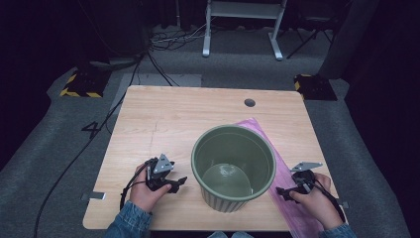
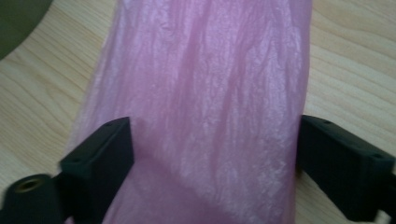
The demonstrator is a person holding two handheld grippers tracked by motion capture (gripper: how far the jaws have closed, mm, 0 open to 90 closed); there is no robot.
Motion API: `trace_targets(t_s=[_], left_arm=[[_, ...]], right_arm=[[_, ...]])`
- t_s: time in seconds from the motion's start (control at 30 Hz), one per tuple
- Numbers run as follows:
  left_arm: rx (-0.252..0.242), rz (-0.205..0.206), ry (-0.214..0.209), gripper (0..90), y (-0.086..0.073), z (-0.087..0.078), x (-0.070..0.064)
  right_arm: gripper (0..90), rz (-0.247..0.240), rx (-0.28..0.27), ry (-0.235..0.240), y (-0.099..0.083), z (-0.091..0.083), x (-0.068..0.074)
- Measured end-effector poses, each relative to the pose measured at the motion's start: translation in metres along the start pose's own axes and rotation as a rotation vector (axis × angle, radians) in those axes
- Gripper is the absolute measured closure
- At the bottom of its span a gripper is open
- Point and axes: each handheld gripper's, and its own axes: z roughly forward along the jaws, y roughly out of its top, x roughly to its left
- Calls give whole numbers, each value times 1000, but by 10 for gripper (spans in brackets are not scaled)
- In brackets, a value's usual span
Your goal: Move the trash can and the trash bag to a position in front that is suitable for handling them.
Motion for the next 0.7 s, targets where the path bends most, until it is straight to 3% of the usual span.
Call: trace_targets(t_s=[0.07, 0.17, 0.33, 0.53, 0.7], left_arm=[[-4, -7, -3, 259, 0, -1, 0], [-5, -3, -1, 259, 1, -1, 0], [-13, -11, -4, 259, 1, -2, 0], [-18, -20, 4, 259, 0, -5, 3], [-30, -18, 12, 259, 0, -8, 5]], right_arm=[[303, -9, -5, 6, 1, -2, 2], [549, -21, -25, 21, 1, -5, 6], [849, -14, -69, 31, -2, -5, 6], [900, -56, -153, 59, -12, -4, 3], [900, -40, -292, 72, -19, -23, -5]])
